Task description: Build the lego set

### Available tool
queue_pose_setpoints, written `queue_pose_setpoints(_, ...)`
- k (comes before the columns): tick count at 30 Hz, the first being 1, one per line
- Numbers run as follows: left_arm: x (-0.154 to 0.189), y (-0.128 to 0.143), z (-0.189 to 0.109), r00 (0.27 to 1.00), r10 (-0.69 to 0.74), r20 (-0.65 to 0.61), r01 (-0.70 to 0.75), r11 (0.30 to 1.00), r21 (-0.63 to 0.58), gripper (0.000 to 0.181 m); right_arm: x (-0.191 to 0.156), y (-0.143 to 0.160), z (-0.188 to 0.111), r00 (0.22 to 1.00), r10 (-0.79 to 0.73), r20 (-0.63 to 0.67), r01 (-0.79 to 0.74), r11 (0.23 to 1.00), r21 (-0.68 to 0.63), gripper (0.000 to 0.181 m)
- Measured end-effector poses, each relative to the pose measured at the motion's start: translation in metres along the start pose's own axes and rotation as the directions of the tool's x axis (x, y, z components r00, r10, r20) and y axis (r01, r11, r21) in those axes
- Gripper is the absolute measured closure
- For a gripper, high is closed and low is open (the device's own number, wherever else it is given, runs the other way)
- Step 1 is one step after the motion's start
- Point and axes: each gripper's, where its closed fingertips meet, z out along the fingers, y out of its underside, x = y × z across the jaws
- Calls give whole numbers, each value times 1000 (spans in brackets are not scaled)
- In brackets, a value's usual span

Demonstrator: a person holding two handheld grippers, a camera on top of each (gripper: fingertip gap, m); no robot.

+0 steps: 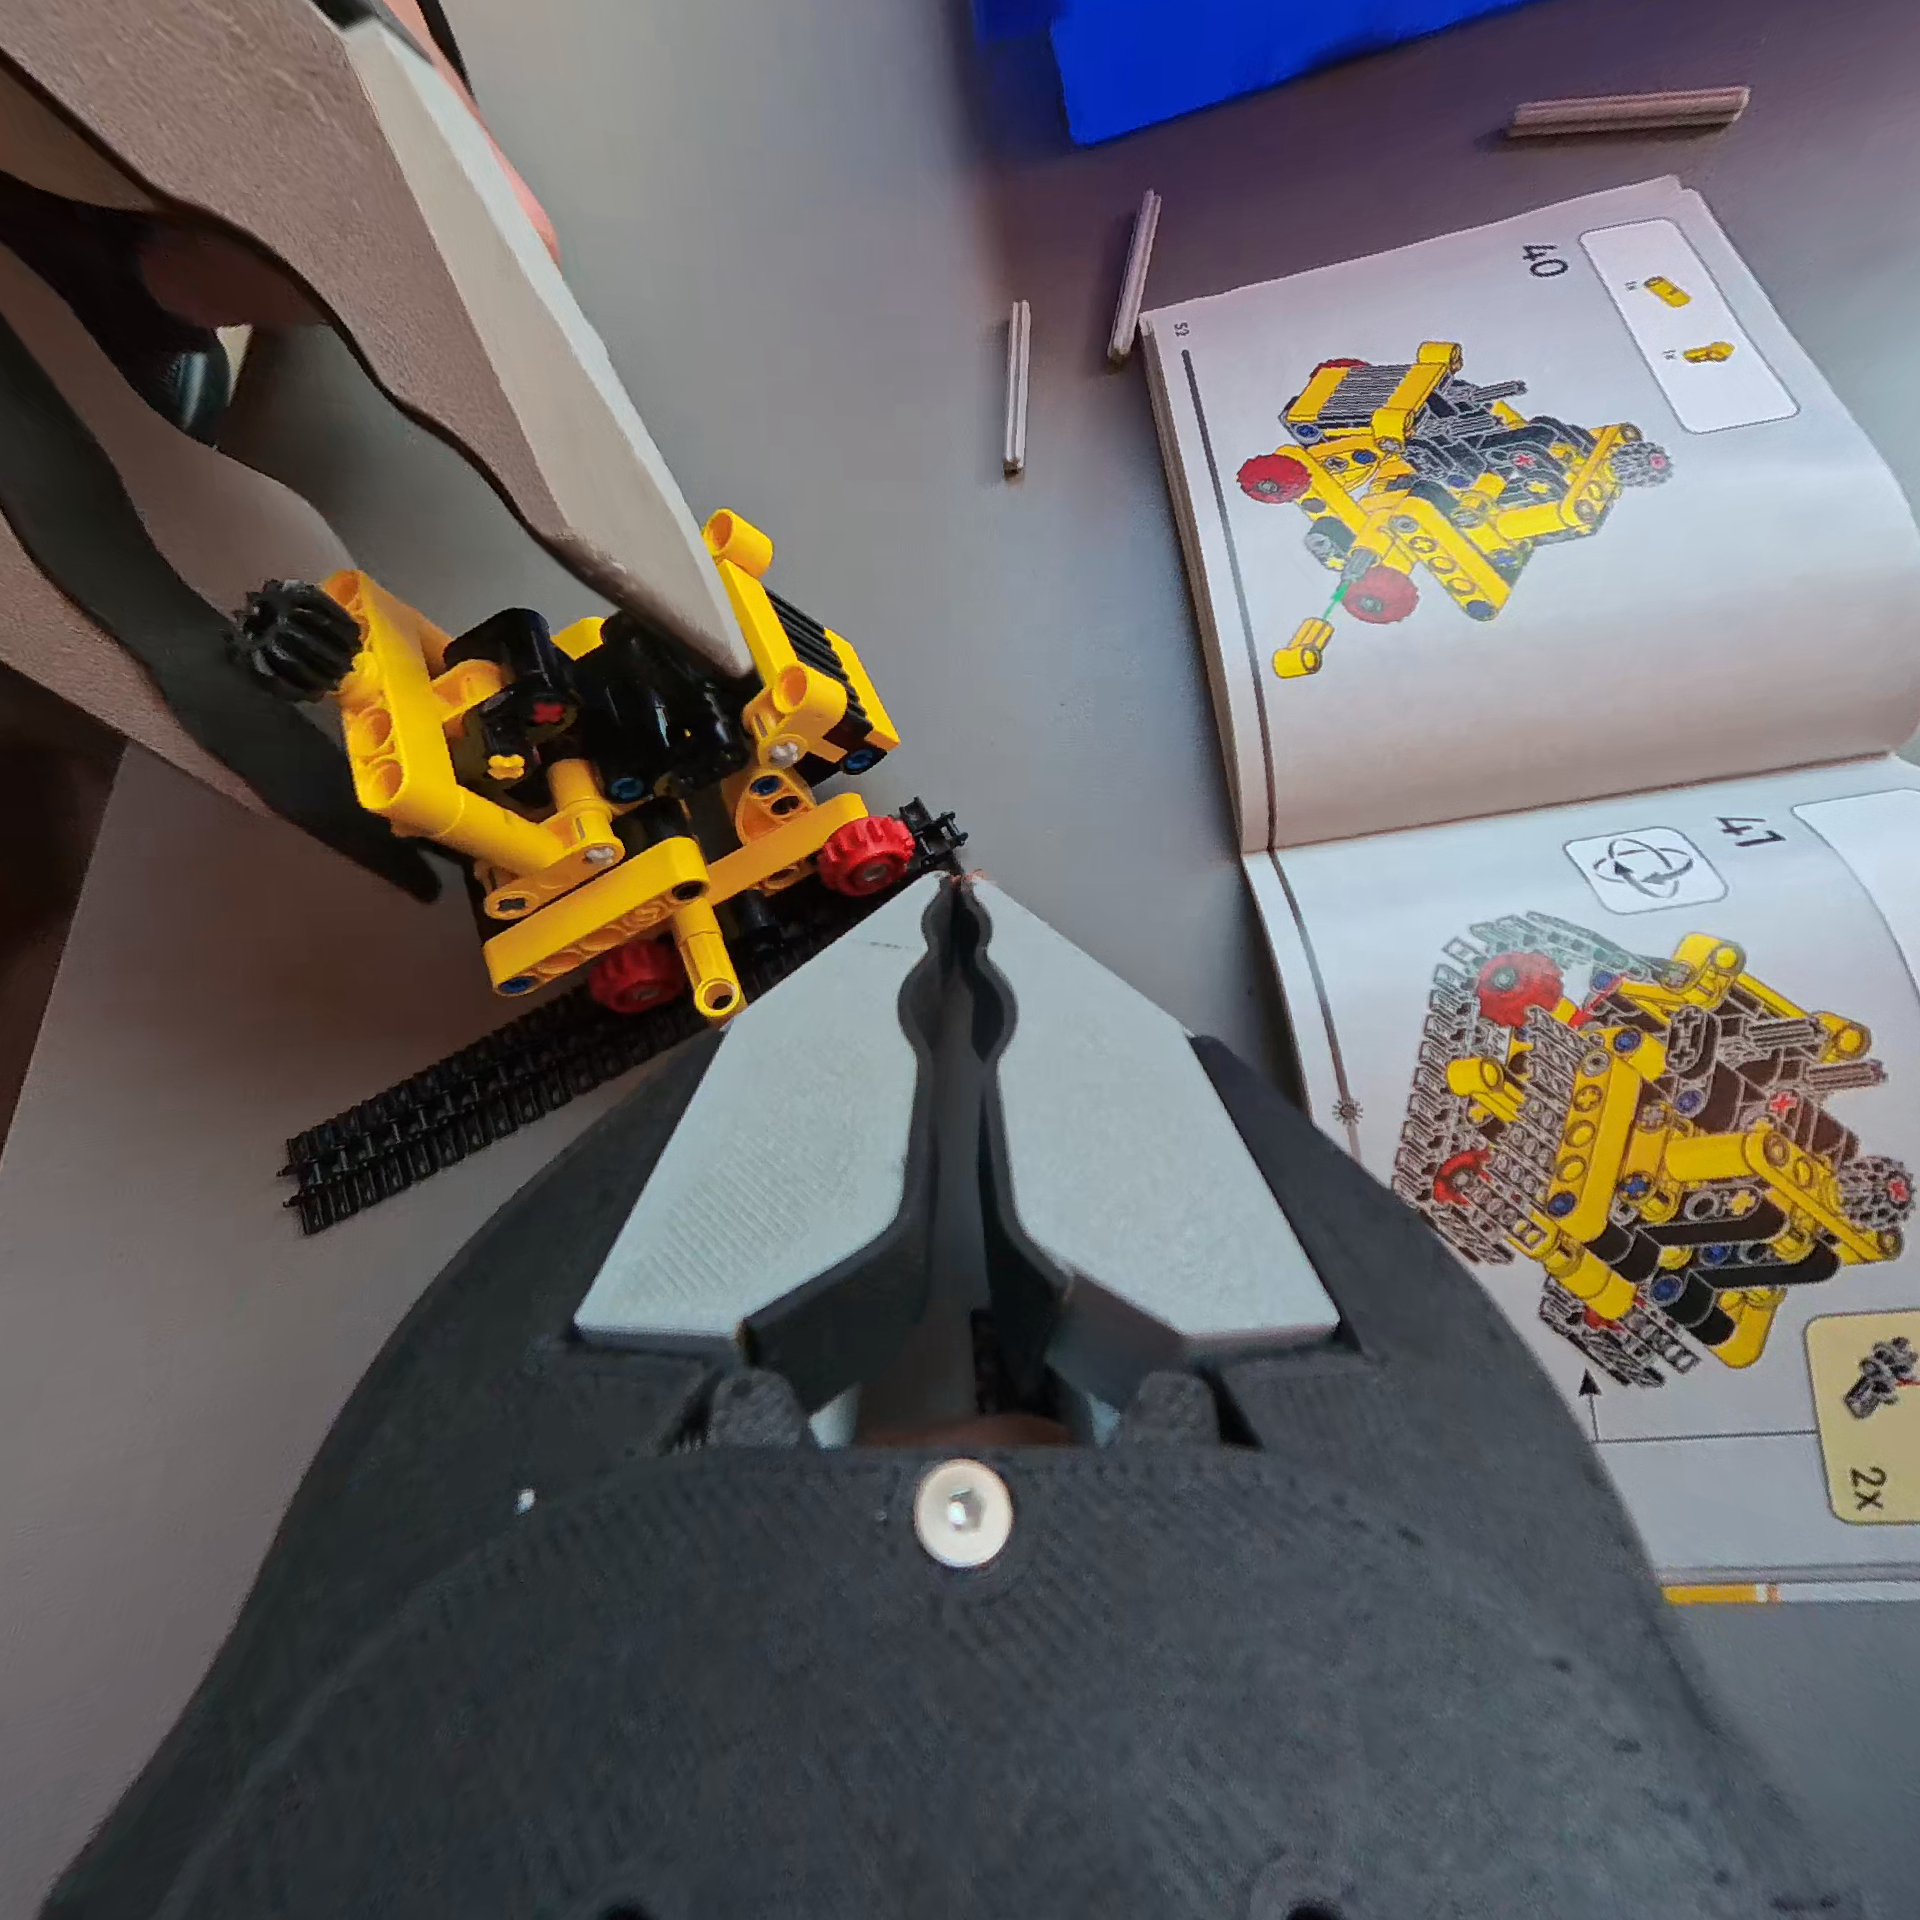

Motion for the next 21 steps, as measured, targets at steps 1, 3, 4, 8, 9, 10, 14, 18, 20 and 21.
queue_pose_setpoints(1,0,-4,-3,999,-27,-18,28,999,24,120,0,0,0,1000,1,-1,-1,1000,0,181)
queue_pose_setpoints(3,0,-11,-10,996,-69,-56,73,995,71,120,3,0,-1,1000,2,-19,-2,1000,0,181)
queue_pose_setpoints(4,-3,-14,-13,994,-84,-64,89,992,88,120,5,0,-1,1000,3,-30,-3,1000,3,181)
queue_pose_setpoints(8,-14,-8,-18,989,-129,-69,133,989,60,105,6,-1,-1,999,9,-34,-9,1000,6,181)
queue_pose_setpoints(9,-13,-5,-16,987,-136,-80,140,989,40,101,6,0,-2,1000,9,-30,-9,1000,2,181)
queue_pose_setpoints(10,-11,-4,-14,986,-139,-91,143,989,36,99,6,1,-4,1000,9,-30,-9,1000,-3,181)
queue_pose_setpoints(14,6,6,-3,978,-141,-151,138,990,-31,95,5,-3,-19,1000,4,-28,-4,1000,11,169)
queue_pose_setpoints(18,1,23,7,998,-15,-54,9,994,-110,105,-18,2,-23,998,39,58,-41,999,29,162)
queue_pose_setpoints(20,4,22,7,998,-11,-68,3,994,-110,105,-29,10,-24,998,39,43,-40,999,33,174)
queue_pose_setpoints(21,5,22,7,997,-6,-81,-2,994,-106,105,-38,13,-26,998,34,43,-37,998,48,181)
